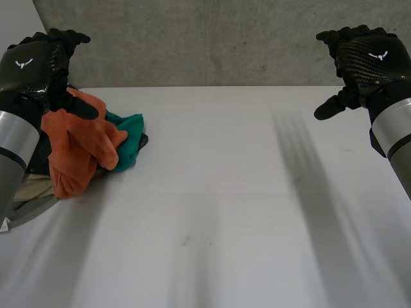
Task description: Fold the laundry.
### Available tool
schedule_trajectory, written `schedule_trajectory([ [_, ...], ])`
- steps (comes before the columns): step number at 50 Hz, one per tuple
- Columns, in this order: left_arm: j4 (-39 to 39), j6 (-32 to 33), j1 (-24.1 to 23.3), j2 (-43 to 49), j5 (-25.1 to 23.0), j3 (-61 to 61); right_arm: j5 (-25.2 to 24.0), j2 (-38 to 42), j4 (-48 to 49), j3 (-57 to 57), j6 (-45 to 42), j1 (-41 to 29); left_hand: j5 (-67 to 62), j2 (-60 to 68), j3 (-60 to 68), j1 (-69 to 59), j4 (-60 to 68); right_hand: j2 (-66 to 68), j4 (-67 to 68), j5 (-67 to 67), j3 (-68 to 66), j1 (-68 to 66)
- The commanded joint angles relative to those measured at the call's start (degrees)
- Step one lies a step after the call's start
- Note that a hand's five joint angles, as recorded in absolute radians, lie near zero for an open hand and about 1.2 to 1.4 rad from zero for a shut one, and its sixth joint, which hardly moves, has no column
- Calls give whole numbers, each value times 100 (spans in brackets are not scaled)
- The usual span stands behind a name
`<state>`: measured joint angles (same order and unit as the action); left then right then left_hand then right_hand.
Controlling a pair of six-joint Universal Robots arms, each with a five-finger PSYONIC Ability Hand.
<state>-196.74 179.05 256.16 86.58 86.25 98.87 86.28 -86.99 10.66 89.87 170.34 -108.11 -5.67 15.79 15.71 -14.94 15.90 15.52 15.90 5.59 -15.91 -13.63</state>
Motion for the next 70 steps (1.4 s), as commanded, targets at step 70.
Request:
schedule_trajectory([
  [70,-102,682,-1835,3015,128,-2998,-67,-11,-99,-285,-97,458,478,-490,-482,405,-502,-552,-590,-559,591,363],
])
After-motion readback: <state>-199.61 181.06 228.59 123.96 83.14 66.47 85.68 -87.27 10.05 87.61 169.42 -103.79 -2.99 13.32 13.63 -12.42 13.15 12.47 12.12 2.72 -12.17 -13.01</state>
